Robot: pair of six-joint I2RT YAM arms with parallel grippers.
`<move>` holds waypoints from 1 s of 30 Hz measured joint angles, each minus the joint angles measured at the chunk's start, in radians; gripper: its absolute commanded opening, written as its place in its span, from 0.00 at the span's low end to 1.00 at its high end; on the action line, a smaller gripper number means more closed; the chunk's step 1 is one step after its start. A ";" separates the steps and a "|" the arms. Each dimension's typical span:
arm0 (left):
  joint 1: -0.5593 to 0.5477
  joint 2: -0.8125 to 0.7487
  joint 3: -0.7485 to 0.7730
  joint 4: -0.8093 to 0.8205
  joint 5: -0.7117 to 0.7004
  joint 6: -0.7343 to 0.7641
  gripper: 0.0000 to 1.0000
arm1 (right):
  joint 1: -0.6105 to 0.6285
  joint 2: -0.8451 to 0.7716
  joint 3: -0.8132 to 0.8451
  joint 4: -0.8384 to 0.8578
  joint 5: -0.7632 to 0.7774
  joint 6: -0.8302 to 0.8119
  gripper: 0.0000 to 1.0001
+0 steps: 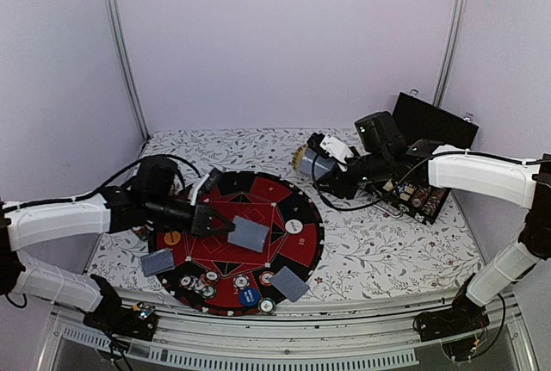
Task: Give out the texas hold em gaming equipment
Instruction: Distribute the small blind button in the dealer area.
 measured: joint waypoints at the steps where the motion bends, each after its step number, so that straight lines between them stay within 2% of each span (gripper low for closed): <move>1: -0.042 0.051 0.000 0.023 0.024 0.000 0.00 | 0.000 -0.011 0.000 -0.004 0.000 0.000 0.43; 7: -0.182 0.336 0.084 0.123 0.140 0.026 0.00 | 0.000 -0.034 -0.006 -0.013 0.008 0.011 0.43; 16: -0.254 0.626 0.212 0.224 0.219 0.035 0.00 | 0.000 -0.043 -0.030 -0.031 0.008 0.019 0.43; 28: -0.279 0.731 0.240 0.253 0.218 0.036 0.00 | 0.000 -0.047 -0.038 -0.034 0.007 0.026 0.44; 29: -0.280 0.731 0.241 0.248 0.211 0.039 0.05 | 0.000 -0.050 -0.040 -0.034 0.007 0.026 0.44; 30: -0.281 0.732 0.244 0.243 0.205 0.043 0.15 | 0.000 -0.052 -0.041 -0.034 0.007 0.028 0.44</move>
